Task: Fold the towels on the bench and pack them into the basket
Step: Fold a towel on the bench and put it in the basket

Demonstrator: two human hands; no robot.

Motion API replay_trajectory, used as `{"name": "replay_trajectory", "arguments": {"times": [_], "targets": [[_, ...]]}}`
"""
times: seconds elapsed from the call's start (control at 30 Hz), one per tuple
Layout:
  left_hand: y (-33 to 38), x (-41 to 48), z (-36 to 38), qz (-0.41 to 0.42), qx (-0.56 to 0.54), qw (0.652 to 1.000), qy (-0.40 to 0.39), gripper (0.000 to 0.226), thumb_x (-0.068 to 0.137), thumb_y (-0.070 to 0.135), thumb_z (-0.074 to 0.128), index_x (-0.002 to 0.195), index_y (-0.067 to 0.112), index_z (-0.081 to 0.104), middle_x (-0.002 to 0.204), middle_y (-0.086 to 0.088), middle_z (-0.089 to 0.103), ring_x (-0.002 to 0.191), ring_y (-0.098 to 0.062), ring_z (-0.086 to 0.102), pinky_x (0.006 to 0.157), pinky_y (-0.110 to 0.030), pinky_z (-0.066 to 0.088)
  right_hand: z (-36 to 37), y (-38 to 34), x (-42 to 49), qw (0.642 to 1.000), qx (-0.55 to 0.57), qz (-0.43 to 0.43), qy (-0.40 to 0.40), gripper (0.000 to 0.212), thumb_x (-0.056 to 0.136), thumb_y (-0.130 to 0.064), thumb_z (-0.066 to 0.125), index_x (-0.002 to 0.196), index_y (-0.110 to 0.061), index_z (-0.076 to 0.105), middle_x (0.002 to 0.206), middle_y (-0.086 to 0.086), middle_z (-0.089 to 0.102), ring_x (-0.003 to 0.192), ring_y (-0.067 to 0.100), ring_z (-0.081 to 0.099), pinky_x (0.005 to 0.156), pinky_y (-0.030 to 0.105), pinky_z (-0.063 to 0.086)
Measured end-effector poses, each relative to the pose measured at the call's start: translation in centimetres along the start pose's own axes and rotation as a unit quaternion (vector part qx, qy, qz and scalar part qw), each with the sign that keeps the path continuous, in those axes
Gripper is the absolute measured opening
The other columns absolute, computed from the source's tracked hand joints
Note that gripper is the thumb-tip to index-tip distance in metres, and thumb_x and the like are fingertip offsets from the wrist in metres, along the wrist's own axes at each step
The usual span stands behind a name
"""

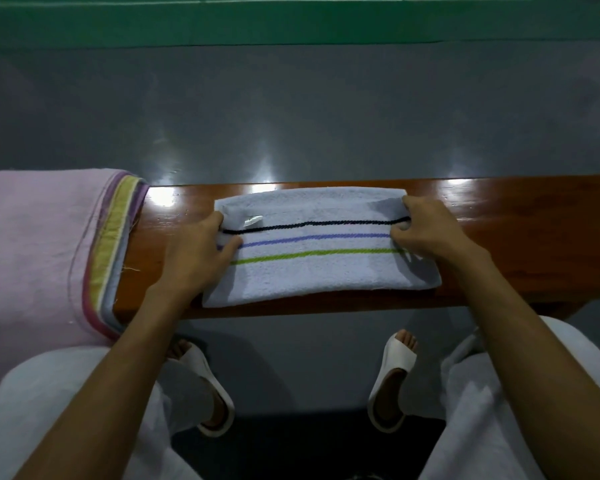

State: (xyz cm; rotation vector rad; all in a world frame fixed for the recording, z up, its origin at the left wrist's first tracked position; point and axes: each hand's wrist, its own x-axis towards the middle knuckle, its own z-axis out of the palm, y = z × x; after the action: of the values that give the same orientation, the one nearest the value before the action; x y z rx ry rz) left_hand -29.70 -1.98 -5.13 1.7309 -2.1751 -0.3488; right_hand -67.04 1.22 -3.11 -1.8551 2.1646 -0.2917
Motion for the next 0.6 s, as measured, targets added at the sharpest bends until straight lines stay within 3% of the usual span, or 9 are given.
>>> {"name": "replay_trajectory", "arguments": {"times": [0.1,0.2,0.3,0.37,0.47,0.6], "targets": [[0.1,-0.3,0.0,0.004,0.023,1.0,0.003,0.022,0.099,0.04,0.064,0.105,0.021,0.056,0.083,0.008,0.055,0.065,-0.006,0.05,0.053,-0.024,0.038,0.3,0.0,-0.3,1.0,-0.002,0.006,-0.013,0.018,0.09,-0.026,0.07,0.1,-0.016,0.059,0.096,0.005,0.067,0.082,0.022,0.063,0.074,0.04,0.058],[-0.1,-0.5,0.1,0.02,0.037,0.999,0.012,0.02,0.101,0.038,0.06,0.093,0.026,0.047,0.082,0.005,0.058,0.068,-0.013,0.056,0.055,-0.03,0.045,0.3,0.1,-0.9,1.0,0.008,-0.003,-0.007,0.024,0.09,-0.031,0.072,0.104,-0.016,0.059,0.104,0.005,0.067,0.089,0.024,0.065,0.079,0.048,0.06],[0.1,-0.6,0.0,0.011,0.01,0.999,0.034,0.012,0.103,0.033,0.059,0.099,0.024,0.052,0.084,0.007,0.056,0.069,-0.013,0.055,0.055,-0.027,0.041,0.1,0.4,-1.2,1.0,0.011,0.001,-0.015,0.031,0.081,-0.032,0.078,0.101,-0.017,0.059,0.107,0.005,0.068,0.091,0.026,0.066,0.079,0.05,0.061],[0.3,-0.6,0.1,0.002,-0.002,0.998,0.064,0.013,0.103,0.033,0.059,0.105,0.02,0.059,0.086,0.006,0.057,0.07,-0.015,0.056,0.057,-0.029,0.045,0.0,0.3,-1.2,1.0,0.015,0.01,-0.024,0.033,0.081,-0.03,0.081,0.103,-0.015,0.062,0.108,0.007,0.068,0.091,0.025,0.065,0.079,0.046,0.06],[0.3,-0.6,0.6,-0.001,-0.035,0.995,0.088,0.014,0.103,0.03,0.061,0.106,0.016,0.064,0.089,-0.001,0.067,0.07,-0.014,0.06,0.058,-0.027,0.05,0.1,-0.1,-1.3,0.999,0.016,0.012,-0.032,0.023,0.085,-0.024,0.08,0.092,-0.015,0.061,0.1,0.007,0.067,0.081,0.019,0.061,0.068,0.03,0.052],[0.4,-0.3,0.5,0.008,-0.123,0.987,0.103,0.005,0.104,0.025,0.058,0.106,0.021,0.06,0.094,0.004,0.065,0.075,-0.008,0.063,0.062,-0.018,0.051,-0.4,0.2,-1.6,0.987,0.157,0.009,-0.022,0.031,0.086,-0.014,0.079,0.114,-0.014,0.066,0.106,-0.003,0.069,0.092,0.016,0.068,0.074,0.027,0.057]]}}
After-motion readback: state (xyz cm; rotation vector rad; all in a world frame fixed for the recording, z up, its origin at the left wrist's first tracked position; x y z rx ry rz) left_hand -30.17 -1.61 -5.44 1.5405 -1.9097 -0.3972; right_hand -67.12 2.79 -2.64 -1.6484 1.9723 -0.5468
